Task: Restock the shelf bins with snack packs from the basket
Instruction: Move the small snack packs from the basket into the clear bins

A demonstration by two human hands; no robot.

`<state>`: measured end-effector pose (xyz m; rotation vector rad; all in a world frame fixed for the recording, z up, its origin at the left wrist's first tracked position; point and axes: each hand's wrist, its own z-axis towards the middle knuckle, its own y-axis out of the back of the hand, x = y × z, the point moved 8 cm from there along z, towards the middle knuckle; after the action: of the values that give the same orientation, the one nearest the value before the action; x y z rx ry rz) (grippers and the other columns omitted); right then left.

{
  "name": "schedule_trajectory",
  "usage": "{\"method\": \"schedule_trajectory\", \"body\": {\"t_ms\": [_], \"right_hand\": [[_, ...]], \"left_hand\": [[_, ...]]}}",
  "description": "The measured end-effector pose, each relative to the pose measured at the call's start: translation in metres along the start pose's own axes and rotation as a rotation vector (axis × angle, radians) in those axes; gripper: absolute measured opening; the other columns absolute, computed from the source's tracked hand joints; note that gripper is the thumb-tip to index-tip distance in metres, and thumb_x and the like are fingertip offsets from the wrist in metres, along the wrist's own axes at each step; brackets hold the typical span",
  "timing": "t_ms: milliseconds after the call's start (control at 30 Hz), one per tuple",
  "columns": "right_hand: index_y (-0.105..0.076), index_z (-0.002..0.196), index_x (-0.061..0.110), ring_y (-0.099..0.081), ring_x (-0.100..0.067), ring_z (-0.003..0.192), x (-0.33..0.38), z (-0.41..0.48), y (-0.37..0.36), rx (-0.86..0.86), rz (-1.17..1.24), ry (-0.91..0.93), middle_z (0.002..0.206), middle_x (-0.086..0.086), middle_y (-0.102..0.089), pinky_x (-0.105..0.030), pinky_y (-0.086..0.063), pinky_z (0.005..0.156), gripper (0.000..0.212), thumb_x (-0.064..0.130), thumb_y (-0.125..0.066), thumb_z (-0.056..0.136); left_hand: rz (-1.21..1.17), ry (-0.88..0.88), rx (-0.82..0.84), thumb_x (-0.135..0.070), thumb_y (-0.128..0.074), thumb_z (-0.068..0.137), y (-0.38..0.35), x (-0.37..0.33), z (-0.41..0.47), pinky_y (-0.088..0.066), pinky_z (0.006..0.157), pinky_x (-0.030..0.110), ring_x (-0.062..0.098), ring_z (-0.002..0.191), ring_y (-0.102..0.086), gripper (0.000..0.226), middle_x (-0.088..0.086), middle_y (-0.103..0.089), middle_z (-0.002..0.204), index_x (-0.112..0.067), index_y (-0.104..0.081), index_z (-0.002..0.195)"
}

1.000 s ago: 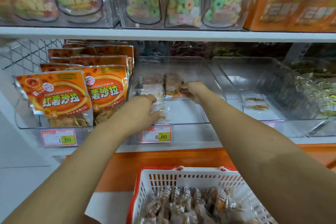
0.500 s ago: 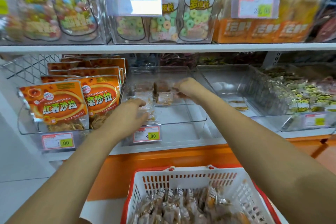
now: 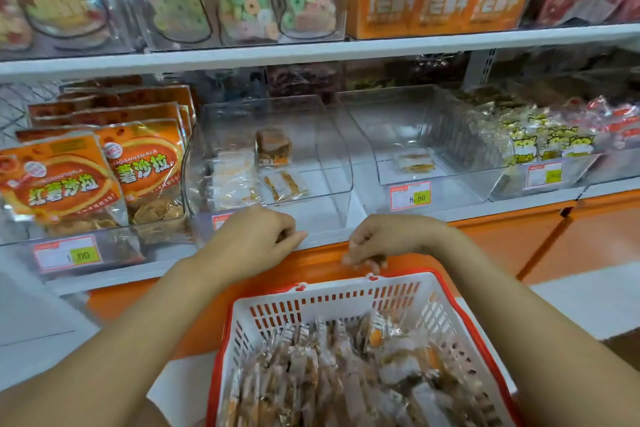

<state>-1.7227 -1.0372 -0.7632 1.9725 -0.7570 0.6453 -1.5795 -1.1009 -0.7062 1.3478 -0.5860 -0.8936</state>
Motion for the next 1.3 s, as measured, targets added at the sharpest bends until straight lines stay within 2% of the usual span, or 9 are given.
{"method": "schedule_trajectory", "body": {"t_ms": [100, 167, 233, 300, 433, 833, 1067, 1167, 1300], "right_hand": [[-0.063, 0.071, 0.018, -0.053, -0.006, 0.057, -0.055, 0.014, -0.02, -0.001, -0.207, -0.175, 0.065, 0.005, -0.059, -0.021, -0.042, 0.06, 0.023, 0.035, -0.067, 0.087], [-0.064, 0.086, 0.014, -0.048, -0.008, 0.059, -0.092, 0.021, -0.034, -0.046, -0.325, -0.281, 0.07, 0.006, -0.057, -0.022, -0.038, 0.057, 0.017, 0.031, -0.066, 0.088], [-0.063, 0.104, 0.011, -0.051, -0.012, 0.072, -0.126, 0.024, -0.055, 0.0, -0.381, -0.364, 0.091, -0.001, -0.064, -0.023, -0.04, 0.066, 0.022, 0.027, -0.065, 0.088], [-0.063, 0.104, 0.014, -0.056, -0.014, 0.088, -0.156, 0.021, -0.074, 0.099, -0.41, -0.442, 0.107, -0.002, -0.062, -0.023, -0.043, 0.077, 0.025, 0.032, -0.065, 0.088], [-0.056, 0.127, 0.018, -0.049, -0.024, 0.122, -0.176, 0.014, -0.09, 0.185, -0.382, -0.497, 0.138, -0.001, -0.051, -0.037, -0.039, 0.102, 0.061, 0.045, -0.075, 0.076], [-0.064, 0.113, 0.006, -0.06, -0.023, 0.1, -0.152, 0.027, -0.08, 0.17, -0.471, -0.443, 0.116, -0.004, -0.063, -0.031, -0.047, 0.087, 0.053, 0.038, -0.079, 0.074], [-0.068, 0.106, 0.011, -0.061, -0.017, 0.084, -0.072, 0.001, -0.032, -0.061, -0.58, -0.329, 0.102, -0.002, -0.067, -0.024, -0.048, 0.07, 0.029, 0.018, -0.075, 0.079], [-0.07, 0.091, 0.017, -0.066, -0.012, 0.075, -0.019, -0.027, 0.001, -0.256, -0.542, -0.179, 0.085, 0.005, -0.067, -0.023, -0.046, 0.06, 0.016, 0.019, -0.076, 0.076], [-0.064, 0.1, 0.029, -0.054, -0.006, 0.08, 0.054, -0.073, 0.027, -0.466, -0.604, 0.029, 0.095, 0.013, -0.065, -0.017, -0.038, 0.063, 0.021, 0.034, -0.069, 0.081]], "left_hand": [[0.046, 0.016, 0.047, -0.042, -0.044, 0.098, -0.012, -0.002, 0.002, -0.047, 0.069, 0.028, 0.012, 0.079, -0.06, 0.029, -0.006, -0.069, 0.088, -0.023, -0.066, 0.096], [0.059, 0.045, 0.047, -0.039, -0.044, 0.098, -0.014, 0.004, 0.005, -0.048, 0.071, 0.028, 0.013, 0.085, -0.061, 0.027, -0.005, -0.069, 0.096, -0.022, -0.066, 0.101], [0.064, 0.077, 0.029, -0.037, -0.045, 0.098, -0.014, 0.011, 0.008, -0.049, 0.071, 0.028, 0.015, 0.086, -0.061, 0.027, -0.003, -0.07, 0.098, -0.021, -0.066, 0.103], [0.053, 0.099, 0.001, -0.038, -0.046, 0.097, -0.013, 0.015, 0.011, -0.052, 0.072, 0.031, 0.016, 0.085, -0.062, 0.028, -0.001, -0.07, 0.096, -0.02, -0.067, 0.104], [0.098, 0.085, -0.023, -0.039, -0.046, 0.097, -0.013, 0.014, 0.018, -0.051, 0.07, 0.03, 0.017, 0.082, -0.063, 0.029, 0.0, -0.071, 0.091, -0.019, -0.068, 0.099], [0.053, 0.131, -0.019, -0.034, -0.049, 0.096, -0.012, 0.017, 0.022, -0.049, 0.068, 0.028, 0.016, 0.078, -0.063, 0.029, 0.001, -0.071, 0.085, -0.016, -0.071, 0.093], [-0.578, 0.292, 0.113, -0.029, -0.059, 0.093, -0.02, 0.019, 0.012, -0.058, 0.068, 0.028, 0.012, 0.06, -0.068, 0.029, 0.0, -0.071, 0.065, -0.012, -0.073, 0.074], [-0.834, 0.463, 0.338, -0.035, -0.052, 0.096, -0.034, 0.011, 0.001, -0.057, 0.061, 0.025, 0.021, 0.066, -0.07, 0.041, 0.011, -0.074, 0.074, -0.002, -0.073, 0.084], [-1.112, 0.572, 0.621, -0.06, -0.035, 0.092, -0.045, -0.009, -0.017, -0.06, 0.073, 0.032, 0.03, 0.085, -0.072, 0.075, 0.021, -0.073, 0.092, 0.006, -0.069, 0.102]]}}
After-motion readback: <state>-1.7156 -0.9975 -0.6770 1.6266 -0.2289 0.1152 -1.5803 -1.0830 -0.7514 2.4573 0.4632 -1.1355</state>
